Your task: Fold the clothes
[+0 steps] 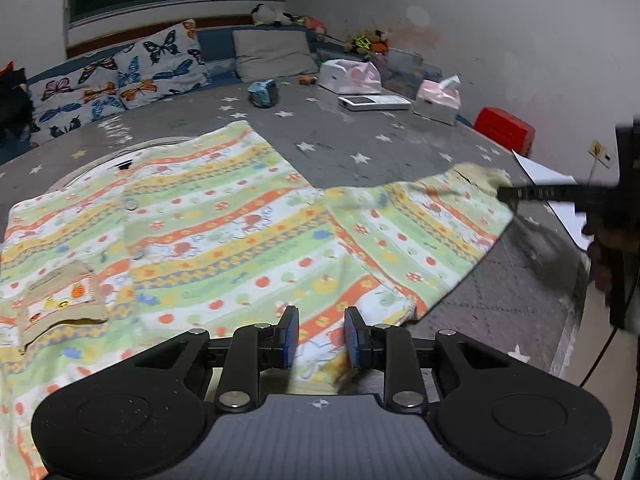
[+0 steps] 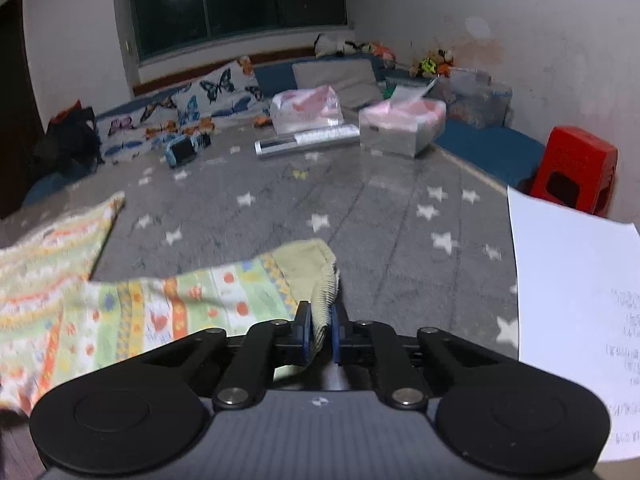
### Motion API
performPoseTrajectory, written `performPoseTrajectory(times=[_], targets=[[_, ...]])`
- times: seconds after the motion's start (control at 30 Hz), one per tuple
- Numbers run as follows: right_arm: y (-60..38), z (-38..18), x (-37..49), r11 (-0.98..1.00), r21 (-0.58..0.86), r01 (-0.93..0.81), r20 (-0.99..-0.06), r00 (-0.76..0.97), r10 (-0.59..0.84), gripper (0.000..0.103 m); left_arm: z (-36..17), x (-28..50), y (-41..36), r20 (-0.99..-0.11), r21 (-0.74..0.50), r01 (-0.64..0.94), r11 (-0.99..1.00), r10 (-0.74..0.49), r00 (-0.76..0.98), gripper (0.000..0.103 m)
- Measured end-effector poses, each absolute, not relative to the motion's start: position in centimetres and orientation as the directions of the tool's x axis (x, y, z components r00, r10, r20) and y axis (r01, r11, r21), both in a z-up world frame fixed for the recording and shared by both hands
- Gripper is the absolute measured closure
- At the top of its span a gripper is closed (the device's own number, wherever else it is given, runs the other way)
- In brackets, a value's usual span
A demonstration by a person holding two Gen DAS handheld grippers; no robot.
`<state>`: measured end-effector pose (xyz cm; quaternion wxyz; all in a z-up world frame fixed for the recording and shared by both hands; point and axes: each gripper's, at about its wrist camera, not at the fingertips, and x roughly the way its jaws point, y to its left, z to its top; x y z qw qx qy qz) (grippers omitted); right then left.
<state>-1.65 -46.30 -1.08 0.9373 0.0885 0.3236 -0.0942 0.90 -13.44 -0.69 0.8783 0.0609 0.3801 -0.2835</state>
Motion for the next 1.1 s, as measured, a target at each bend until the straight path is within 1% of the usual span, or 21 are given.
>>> performPoseTrajectory(times=[0.1,0.23,0.3,0.37,0.47,0.57,0.67,0.8,1.0,1.07,1.1], targets=[[-45.9,1.0,-1.6,0.967,0.147,0.209,-0.576,0.813,-0.088,0.095,-1.2,0.8,-13.9,-0.708,-0.101,0.561,0.822,-0.456,0.539,0.076],[-43.8,4.9,-2.0,0.979,0.165,0.118,-0.486,0.874,-0.024,0.095,-0.9,0.5,-13.5,-0.699,-0.106,0.564,0.819,-0.465,0.543,0.074],[-42.2,7.1,-2.2,0.984,0.175,0.045,-0.444,0.895,0.038,0.095,-0.3,0.3,-12.7,-0.686,-0.124,0.557,0.821,-0.477,0.55,0.074],[-40.4,8.9,-2.2,0.983,0.179,-0.03,-0.409,0.907,0.102,0.095,0.7,-0.1,-11.1,-0.662,-0.136,0.532,0.836,-0.476,0.579,0.071],[-36.6,11.5,-2.0,0.972,0.169,-0.166,-0.363,0.906,0.218,0.095,1.9,-0.6,-7.9,-0.634,-0.141,0.471,0.871,-0.445,0.633,0.07],[-32.4,12.5,-1.2,0.945,0.152,-0.29,-0.351,0.878,0.326,0.095,2.7,-1.2,-4.3,-0.615,-0.146,0.391,0.909,-0.393,0.684,0.068],[-27.6,12.2,-0.2,0.908,0.132,-0.398,-0.369,0.83,0.417,0.095,3.1,-1.9,-0.7,-0.606,-0.141,0.307,0.941,-0.327,0.725,0.068],[-22.1,10.4,1.2,0.862,0.121,-0.492,-0.422,0.761,0.493,0.095,2.9,-2.9,3.3,-0.605,-0.156,0.204,0.966,-0.257,0.754,0.068],[-15.1,5.5,2.3,0.792,0.135,-0.595,-0.553,0.618,0.559,0.094,2.1,-3.4,6.1,-0.617,-0.183,0.124,0.975,-0.212,0.757,0.068],[-13.6,3.9,1.6,0.76,0.147,-0.632,-0.586,0.564,0.582,0.089,2.2,-3.3,6.4,-0.617,-0.187,0.115,0.976,-0.207,0.759,0.068],[-13.5,3.7,1.3,0.754,0.151,-0.639,-0.59,0.554,0.587,0.078,2.3,-3.2,6.4,-0.616,-0.188,0.114,0.976,-0.207,0.76,0.068]])
